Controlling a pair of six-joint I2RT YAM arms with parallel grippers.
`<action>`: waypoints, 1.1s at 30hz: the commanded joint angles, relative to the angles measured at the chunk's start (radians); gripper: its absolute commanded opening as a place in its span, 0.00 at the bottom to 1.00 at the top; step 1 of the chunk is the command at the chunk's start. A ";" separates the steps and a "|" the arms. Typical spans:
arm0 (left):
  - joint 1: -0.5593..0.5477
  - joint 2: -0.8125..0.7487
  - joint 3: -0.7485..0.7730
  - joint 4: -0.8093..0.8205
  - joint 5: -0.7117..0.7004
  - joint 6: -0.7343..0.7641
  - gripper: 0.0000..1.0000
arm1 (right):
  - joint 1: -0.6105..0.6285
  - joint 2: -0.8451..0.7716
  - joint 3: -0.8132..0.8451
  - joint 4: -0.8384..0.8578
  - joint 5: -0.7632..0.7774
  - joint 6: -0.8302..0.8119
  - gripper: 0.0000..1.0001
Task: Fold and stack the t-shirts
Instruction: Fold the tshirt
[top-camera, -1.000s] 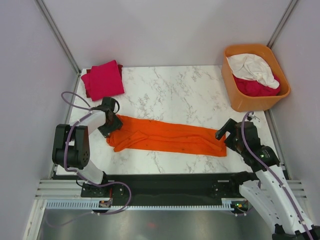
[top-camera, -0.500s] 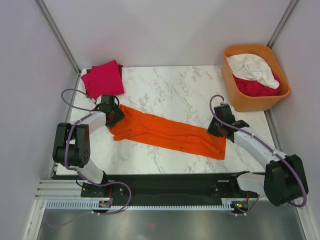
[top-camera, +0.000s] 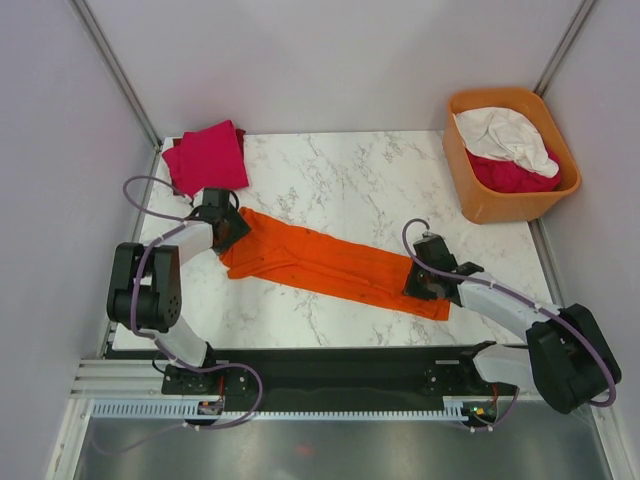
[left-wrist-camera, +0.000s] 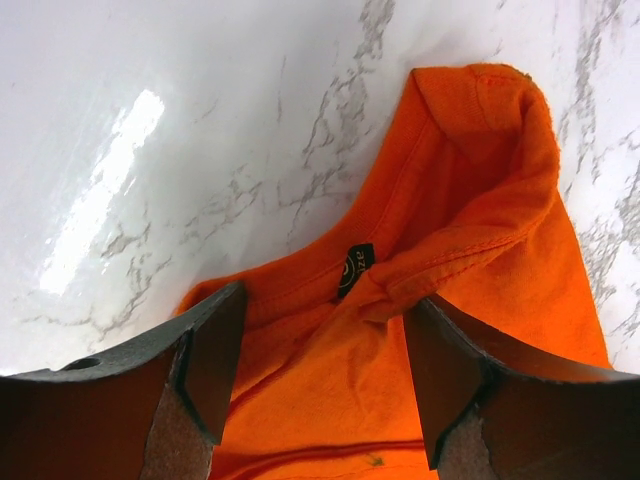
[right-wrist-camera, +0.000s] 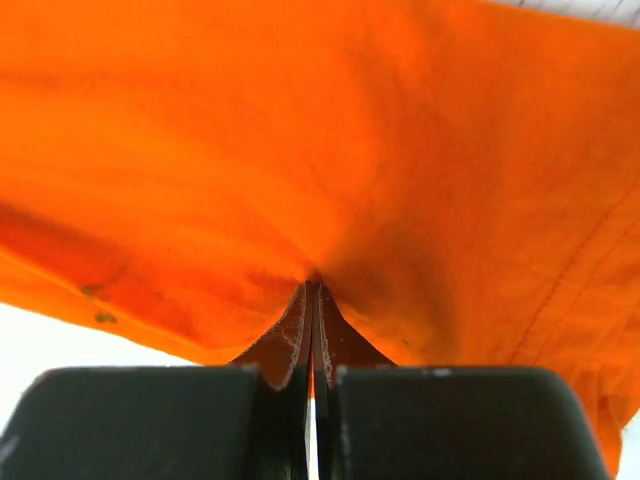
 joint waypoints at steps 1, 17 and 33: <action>0.000 0.066 0.055 0.024 0.004 0.021 0.71 | 0.044 -0.088 -0.042 0.015 -0.025 0.044 0.00; -0.105 0.845 1.181 -0.092 0.465 0.163 0.86 | 0.351 -0.352 0.113 -0.205 0.085 0.055 0.41; -0.088 0.215 0.962 -0.183 0.414 0.166 1.00 | 0.115 0.765 1.314 -0.164 0.108 -0.286 0.96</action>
